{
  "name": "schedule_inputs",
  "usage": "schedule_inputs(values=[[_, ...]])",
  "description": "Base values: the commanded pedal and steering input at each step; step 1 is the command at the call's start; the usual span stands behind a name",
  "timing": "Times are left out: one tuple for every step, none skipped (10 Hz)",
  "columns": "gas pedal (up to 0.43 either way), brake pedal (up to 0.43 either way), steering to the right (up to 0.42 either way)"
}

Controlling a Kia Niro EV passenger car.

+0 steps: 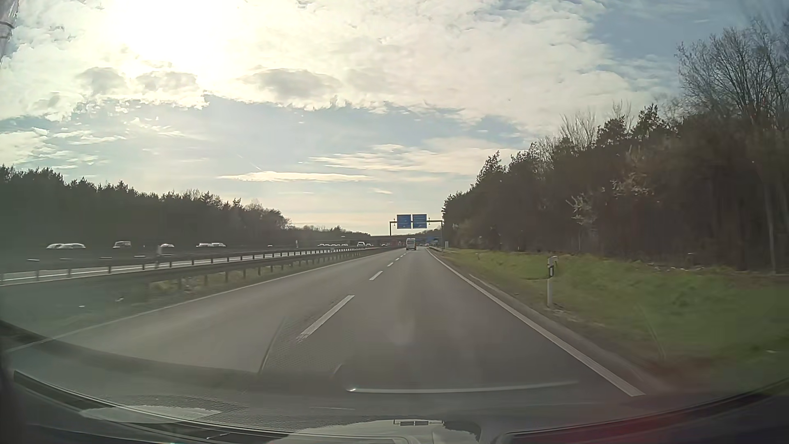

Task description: Follow the waypoints while adhering to traffic rules and regulations

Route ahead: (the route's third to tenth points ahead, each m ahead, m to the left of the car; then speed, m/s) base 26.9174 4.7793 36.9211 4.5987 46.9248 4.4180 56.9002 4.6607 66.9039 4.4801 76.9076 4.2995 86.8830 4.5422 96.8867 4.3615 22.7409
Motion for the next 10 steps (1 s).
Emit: schedule_inputs(values=[[0.11, 0.0, -0.001], [0.11, 0.0, -0.001], [0.11, 0.0, -0.001], [0.11, 0.0, -0.001], [0.11, 0.0, -0.001], [0.11, 0.0, -0.001], [0.11, 0.0, -0.001], [0.11, 0.0, -0.001], [0.11, 0.0, -0.001], [0.11, 0.0, -0.001]])
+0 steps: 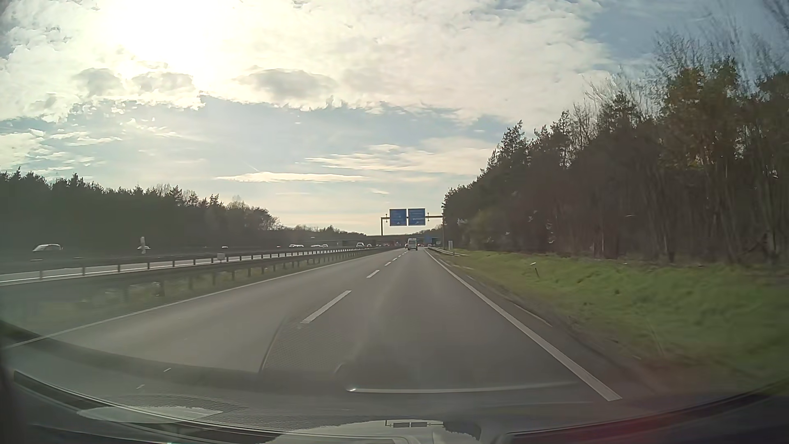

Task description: Follow the waypoints while adhering to traffic rules and regulations

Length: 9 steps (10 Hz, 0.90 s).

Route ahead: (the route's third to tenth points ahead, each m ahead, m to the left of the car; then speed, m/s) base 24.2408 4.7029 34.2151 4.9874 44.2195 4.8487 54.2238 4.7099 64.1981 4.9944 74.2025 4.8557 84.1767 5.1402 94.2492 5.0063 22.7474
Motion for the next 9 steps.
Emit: schedule_inputs(values=[[0.11, 0.0, -0.001], [0.11, 0.0, -0.001], [0.11, 0.0, -0.001], [0.11, 0.0, -0.001], [0.11, 0.0, -0.001], [0.11, 0.0, -0.001], [0.11, 0.0, -0.001], [0.11, 0.0, -0.001], [0.11, 0.0, -0.001]])
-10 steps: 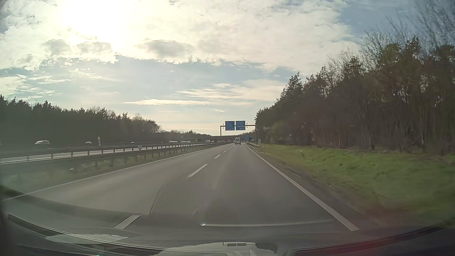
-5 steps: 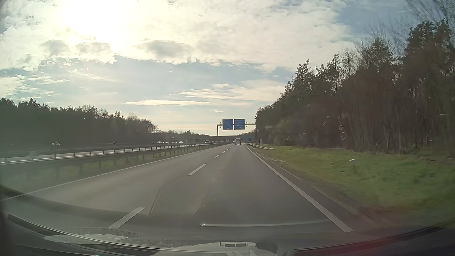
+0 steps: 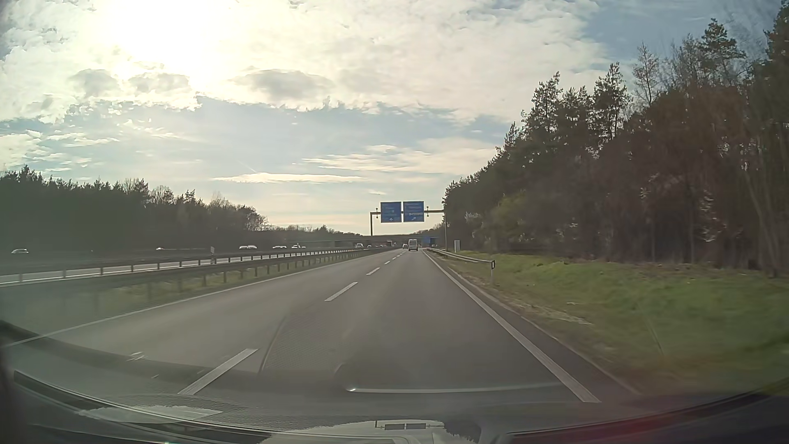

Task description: Follow the waypoints while adhering to traffic rules and regulations

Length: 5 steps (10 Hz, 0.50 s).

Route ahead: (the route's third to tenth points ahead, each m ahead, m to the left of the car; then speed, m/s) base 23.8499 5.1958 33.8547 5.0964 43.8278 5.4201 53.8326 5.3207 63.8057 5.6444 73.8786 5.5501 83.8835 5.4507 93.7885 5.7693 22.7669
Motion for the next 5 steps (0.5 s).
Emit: schedule_inputs(values=[[0.11, 0.0, -0.001], [0.11, 0.0, -0.001], [0.11, 0.0, 0.0], [0.11, 0.0, -0.001], [0.11, 0.0, -0.003]])
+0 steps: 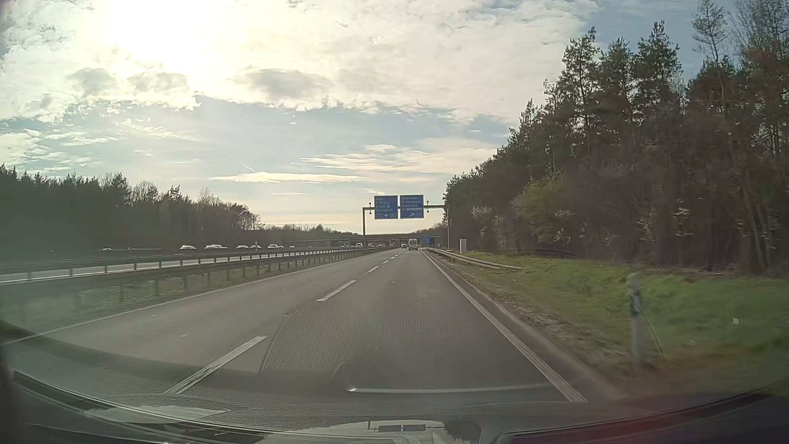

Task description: Follow the waypoints while adhering to traffic rules and regulations

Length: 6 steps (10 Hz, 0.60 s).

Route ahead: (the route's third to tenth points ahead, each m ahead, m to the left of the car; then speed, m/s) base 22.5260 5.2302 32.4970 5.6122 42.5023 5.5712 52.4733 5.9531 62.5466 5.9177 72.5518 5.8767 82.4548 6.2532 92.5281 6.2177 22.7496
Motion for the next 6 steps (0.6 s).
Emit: schedule_inputs(values=[[0.11, 0.0, -0.005], [0.11, 0.0, -0.005], [0.11, 0.0, -0.005], [0.11, 0.0, -0.007], [0.11, 0.0, -0.006], [0.11, 0.0, -0.001]])
